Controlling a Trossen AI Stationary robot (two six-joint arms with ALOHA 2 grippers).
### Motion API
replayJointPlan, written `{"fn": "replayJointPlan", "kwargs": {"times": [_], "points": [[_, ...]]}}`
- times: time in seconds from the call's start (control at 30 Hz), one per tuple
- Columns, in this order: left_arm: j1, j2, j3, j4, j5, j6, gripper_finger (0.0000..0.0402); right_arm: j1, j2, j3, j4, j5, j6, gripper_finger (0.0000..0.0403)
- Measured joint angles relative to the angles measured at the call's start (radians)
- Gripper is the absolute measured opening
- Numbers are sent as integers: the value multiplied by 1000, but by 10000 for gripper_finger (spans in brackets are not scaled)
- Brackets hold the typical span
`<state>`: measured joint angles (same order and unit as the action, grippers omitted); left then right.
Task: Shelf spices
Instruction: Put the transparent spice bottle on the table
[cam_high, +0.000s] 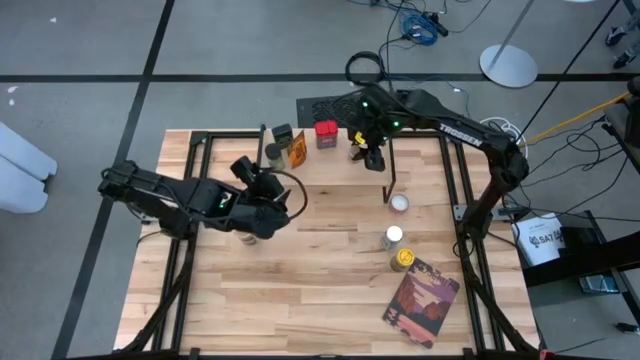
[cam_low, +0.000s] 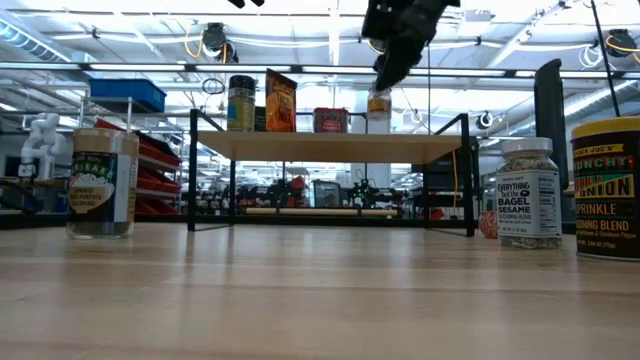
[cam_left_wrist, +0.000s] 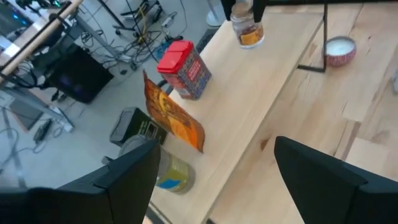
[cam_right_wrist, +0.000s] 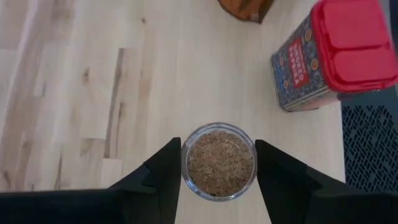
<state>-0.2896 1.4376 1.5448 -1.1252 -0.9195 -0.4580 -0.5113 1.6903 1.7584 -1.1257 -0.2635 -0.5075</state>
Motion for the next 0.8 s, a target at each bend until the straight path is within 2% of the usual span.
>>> {"fn": "replayJointPlan", "kwargs": {"times": [0.13,0.43,0.8], "points": [[17,0,0,48,23,7,324,22,-23,0,-16,-1,32,166],[28,0,0,172,184,83,324,119,-88,1,-92,-20,103,166],[27,0,0,185,214,101,324,260,-179,1,-146,-56,236,167]]}}
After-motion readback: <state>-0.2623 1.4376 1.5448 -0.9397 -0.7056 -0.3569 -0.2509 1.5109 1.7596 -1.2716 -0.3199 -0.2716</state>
